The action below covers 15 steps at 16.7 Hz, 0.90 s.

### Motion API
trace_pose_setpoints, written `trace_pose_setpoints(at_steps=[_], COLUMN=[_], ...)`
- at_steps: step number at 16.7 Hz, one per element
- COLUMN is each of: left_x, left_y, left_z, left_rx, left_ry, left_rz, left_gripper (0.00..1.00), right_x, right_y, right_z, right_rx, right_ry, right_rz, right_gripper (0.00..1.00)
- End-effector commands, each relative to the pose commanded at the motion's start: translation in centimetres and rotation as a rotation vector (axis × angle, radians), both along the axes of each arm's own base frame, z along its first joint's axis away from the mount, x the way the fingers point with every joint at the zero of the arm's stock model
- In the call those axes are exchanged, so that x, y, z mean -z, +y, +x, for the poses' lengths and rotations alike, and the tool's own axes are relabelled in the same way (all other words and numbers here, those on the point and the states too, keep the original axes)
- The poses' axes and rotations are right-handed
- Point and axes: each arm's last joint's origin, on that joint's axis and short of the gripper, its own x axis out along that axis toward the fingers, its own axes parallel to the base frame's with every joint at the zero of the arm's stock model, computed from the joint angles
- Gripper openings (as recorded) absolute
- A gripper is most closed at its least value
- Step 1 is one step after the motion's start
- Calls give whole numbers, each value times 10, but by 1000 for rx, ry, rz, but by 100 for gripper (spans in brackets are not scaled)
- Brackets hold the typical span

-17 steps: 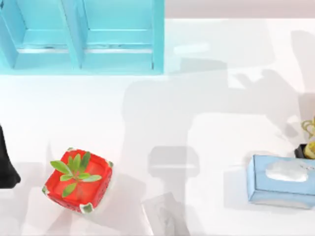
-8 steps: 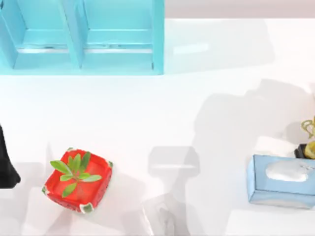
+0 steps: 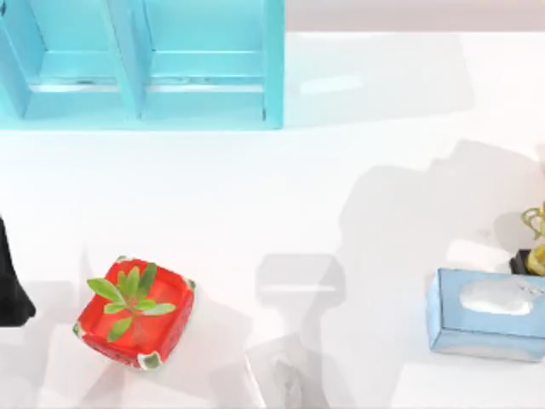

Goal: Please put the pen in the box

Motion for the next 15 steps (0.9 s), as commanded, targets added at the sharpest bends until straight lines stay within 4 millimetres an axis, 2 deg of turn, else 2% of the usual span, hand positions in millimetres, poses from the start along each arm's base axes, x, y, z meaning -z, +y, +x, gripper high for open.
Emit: trace_pose_setpoints(at_steps=[12,15], left_x=[0,0], left_y=[0,0], left_z=[0,0], left_rx=[0,0], left_ry=[0,0], left_rz=[0,0], left_gripper=[100,100], right_x=[54,57], right_y=[9,10], right_z=[-23,-26], right_rx=[3,7], right_ry=[14,7], right_rz=[3,-1], right_gripper=[0,0])
